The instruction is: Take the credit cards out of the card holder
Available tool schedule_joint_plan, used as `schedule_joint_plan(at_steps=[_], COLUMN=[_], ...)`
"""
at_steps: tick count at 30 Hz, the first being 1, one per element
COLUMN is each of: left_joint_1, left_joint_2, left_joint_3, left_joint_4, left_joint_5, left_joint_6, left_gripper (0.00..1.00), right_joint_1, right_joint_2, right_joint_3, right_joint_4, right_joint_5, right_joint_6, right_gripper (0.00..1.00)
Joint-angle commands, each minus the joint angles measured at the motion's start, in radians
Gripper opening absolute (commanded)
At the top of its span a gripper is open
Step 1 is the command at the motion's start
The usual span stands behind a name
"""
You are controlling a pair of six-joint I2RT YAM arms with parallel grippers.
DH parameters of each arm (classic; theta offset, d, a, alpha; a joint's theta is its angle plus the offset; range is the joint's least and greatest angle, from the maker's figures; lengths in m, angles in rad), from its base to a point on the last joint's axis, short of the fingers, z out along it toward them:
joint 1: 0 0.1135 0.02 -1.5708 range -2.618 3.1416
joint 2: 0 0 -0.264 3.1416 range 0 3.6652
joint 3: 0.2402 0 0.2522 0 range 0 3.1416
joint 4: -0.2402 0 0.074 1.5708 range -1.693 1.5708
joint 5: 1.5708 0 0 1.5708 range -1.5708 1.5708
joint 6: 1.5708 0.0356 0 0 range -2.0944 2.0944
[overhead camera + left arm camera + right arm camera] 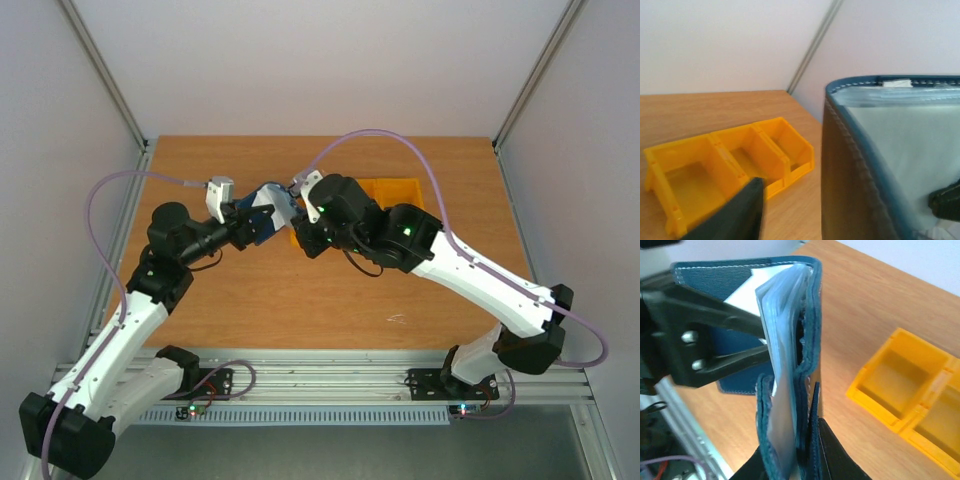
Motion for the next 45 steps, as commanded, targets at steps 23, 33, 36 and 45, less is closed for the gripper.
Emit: schedule_joint_plan(at_steps=[23, 33, 36, 45], left_joint_1=[0.000, -0.003, -0.003, -0.004], left_joint_2=[-0.019, -0.019, -0.022, -0.034], left_joint_3=[-0.043, 0.000, 0.055, 0.082], left_joint_4=[0.252, 0.151, 0.013, -0.153], left_joint_5=[0.241, 0.152, 0.047, -0.047], left_joint_6=[-0.167, -0.164, -0.160, -0.080], left_gripper=[0.00, 0.00, 0.00, 0.00], right_joint_1=[-0.306, -0.298, -0.297, -0.163], right_joint_2=[-0.261, -0.174, -0.182, -0.120], right_joint_3=[-0.306, -0.291, -0.311, -0.260], right_joint_4=[0.282, 0.337, 0.355, 0.365], right_joint_5=[-0.654, -0.706, -0.707, -0.452], right_joint_6=[-0.046, -0.020, -0.035, -0.097], right_gripper=[0.53, 0.59, 0.61, 0.77])
